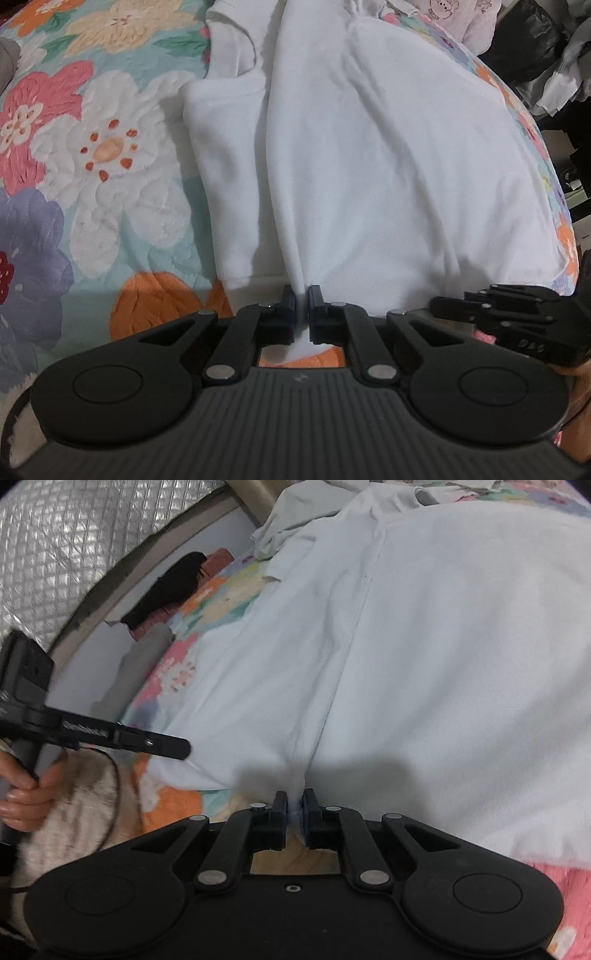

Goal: Fold clothes

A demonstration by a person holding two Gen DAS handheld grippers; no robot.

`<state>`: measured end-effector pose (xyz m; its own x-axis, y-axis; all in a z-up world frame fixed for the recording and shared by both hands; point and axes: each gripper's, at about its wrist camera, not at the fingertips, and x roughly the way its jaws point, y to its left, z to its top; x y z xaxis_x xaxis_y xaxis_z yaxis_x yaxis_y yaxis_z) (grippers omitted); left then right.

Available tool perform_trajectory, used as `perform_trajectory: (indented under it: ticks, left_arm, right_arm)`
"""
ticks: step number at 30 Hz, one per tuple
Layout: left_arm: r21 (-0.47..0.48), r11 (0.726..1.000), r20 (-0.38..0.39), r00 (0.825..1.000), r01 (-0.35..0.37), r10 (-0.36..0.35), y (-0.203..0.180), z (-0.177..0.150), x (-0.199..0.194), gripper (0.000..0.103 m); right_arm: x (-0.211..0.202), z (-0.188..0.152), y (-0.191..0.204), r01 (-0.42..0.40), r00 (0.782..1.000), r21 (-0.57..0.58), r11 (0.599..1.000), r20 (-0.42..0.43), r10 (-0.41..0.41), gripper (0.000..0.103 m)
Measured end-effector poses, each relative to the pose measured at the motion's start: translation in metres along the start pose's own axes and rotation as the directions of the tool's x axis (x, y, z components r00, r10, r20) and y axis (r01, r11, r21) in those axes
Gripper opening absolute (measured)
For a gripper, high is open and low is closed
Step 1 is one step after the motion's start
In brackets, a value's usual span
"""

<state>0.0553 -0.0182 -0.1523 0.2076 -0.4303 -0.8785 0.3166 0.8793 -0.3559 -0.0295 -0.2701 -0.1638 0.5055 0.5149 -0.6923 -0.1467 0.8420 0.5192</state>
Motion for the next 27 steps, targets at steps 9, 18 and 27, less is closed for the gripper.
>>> perform_trajectory:
  ticks: [9,18,27]
  left_arm:
    - [-0.108,0.989,-0.025,0.994,0.103,-0.106,0.031,0.003,0.008,0.008]
    - [-0.016,1.000,0.179,0.984,-0.015,0.017,0.022,0.031,-0.044,0.046]
    - [0.076,0.997,0.310,0.950,0.024,-0.047,-0.037,0.141,-0.034,0.048]
  right_arm:
    - [-0.009,0.006,0.009,0.063,0.997,0.020,0.998,-0.035,-0.062,0.012]
    - [-0.064,0.038,0.023,0.193,0.980,-0.039,0.980,0.058,-0.191,0.048]
    - [-0.087,0.173,0.039,0.287,0.955,-0.193,0.938,0.129,-0.266,0.048]
